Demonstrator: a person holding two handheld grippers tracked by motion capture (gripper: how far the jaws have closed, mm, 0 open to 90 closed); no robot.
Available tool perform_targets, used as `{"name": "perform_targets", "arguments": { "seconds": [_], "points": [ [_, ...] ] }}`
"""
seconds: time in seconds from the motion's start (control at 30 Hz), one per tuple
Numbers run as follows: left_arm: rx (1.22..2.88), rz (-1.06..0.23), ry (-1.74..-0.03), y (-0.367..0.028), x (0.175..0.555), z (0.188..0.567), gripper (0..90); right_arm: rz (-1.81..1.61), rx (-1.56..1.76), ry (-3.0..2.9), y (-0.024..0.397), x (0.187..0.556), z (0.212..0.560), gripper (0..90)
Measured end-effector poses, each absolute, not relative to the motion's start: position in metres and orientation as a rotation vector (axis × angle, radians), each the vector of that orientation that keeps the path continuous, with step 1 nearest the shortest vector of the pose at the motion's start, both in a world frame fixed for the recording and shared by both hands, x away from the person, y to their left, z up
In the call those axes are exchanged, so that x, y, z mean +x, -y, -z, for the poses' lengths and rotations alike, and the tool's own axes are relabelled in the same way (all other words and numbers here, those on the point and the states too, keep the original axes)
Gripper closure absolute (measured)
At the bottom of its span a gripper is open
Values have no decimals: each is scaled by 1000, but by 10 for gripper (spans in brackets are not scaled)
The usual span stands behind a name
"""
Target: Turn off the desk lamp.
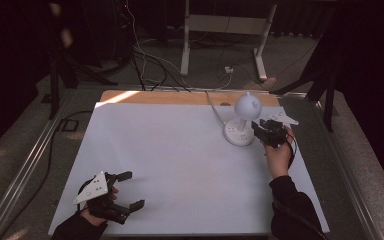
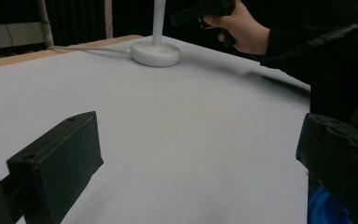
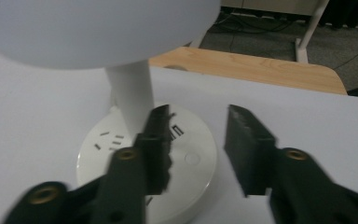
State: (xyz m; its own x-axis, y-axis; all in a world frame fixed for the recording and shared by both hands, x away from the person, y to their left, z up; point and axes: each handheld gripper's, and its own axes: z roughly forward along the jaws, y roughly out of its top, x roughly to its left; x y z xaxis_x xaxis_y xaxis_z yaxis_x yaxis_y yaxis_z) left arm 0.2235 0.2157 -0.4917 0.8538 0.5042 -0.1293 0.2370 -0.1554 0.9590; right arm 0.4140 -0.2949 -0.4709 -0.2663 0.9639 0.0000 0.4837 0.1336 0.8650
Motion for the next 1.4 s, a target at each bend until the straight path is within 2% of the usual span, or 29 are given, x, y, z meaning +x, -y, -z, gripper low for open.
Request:
{"name": "perform_targets", "arguments": {
  "seconds": [0.07,0.2,0.3,0.43,0.5,1.4],
  "points": [
    [1743,-259,-570,-216,224,492,7,-1043,1387,-1840,294,411,470,489],
    [1743,-259,-571,-216,223,491,6,-1077,1389,-1859,296,402,467,403],
    [1741,-259,-571,-216,223,491,7,-1113,1411,-1885,296,394,465,279],
    [1743,-259,-570,-216,223,491,7,-1215,1407,-1933,297,383,463,58],
    [1737,-257,-573,-216,223,491,7,-1243,1405,-1959,297,377,463,7],
    [1742,-254,-564,-215,223,491,7,-1379,1253,-2161,300,282,487,0]
  ]
}}
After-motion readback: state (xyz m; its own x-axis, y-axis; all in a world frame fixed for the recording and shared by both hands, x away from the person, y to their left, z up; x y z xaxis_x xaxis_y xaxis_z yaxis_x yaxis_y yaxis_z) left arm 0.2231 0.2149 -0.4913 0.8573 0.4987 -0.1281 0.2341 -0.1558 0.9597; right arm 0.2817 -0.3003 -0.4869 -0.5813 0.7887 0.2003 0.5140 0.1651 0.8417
